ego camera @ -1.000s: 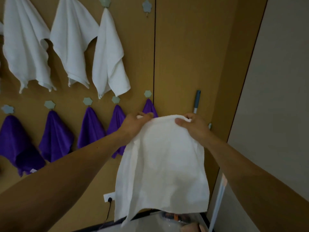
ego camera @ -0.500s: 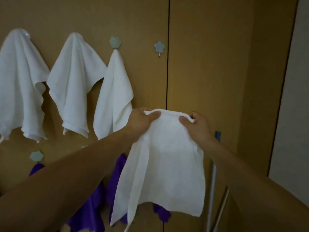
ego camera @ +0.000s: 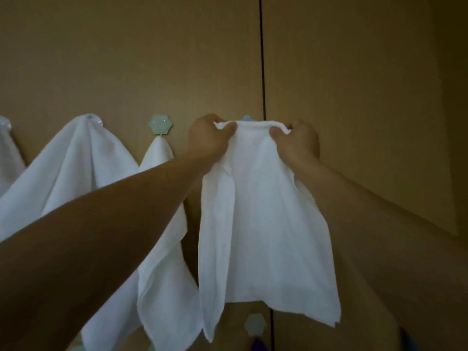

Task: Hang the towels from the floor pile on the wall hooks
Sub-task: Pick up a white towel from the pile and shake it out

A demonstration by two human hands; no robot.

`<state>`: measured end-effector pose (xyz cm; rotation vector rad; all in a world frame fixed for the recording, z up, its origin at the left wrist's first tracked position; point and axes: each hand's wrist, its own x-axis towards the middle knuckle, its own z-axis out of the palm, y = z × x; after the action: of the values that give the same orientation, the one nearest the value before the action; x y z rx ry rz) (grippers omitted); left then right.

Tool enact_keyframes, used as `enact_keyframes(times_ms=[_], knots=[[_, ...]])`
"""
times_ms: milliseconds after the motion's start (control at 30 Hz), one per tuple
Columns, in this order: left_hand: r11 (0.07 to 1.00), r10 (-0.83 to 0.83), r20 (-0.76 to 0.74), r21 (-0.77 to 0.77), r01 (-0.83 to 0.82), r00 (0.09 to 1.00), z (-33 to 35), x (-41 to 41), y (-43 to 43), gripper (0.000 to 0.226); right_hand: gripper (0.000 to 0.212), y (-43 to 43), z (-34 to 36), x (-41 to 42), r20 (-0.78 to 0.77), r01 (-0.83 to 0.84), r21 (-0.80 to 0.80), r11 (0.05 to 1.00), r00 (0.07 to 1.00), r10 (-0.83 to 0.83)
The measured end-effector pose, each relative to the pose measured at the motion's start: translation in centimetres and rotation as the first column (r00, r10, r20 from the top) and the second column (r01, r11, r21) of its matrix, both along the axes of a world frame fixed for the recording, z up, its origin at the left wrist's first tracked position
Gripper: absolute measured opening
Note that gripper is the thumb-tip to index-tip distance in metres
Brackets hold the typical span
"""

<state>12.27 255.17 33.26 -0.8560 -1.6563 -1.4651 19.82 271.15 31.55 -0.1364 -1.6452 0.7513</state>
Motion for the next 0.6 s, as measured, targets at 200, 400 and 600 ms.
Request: enact_keyframes(times_ms=[200,400,600], knots=[[0.948,0.307,-0.145,-0.038,-0.316,0.941,2.8,-3.7,1.4,0.024,0.024,2.2,3.6,-3.2,0.098,0.135,0.086,0.987,0.985,-0.143],[0.875,0.433,-0.24,-0.12,-0.469,0.869,0.0,-4.2,2.0,0.016,0.023,3.3,1.8,-3.7,0.208,0.165,0.151,0.975,0.959,-0.195],[0.906,0.292,0.007,-0.321,-0.275,0.956,-0.8,-2.8,3.4,0.011,0.028,2.2,0.3,-3.5,0.369,-0.048,0.047,0.998,0.929,0.027]])
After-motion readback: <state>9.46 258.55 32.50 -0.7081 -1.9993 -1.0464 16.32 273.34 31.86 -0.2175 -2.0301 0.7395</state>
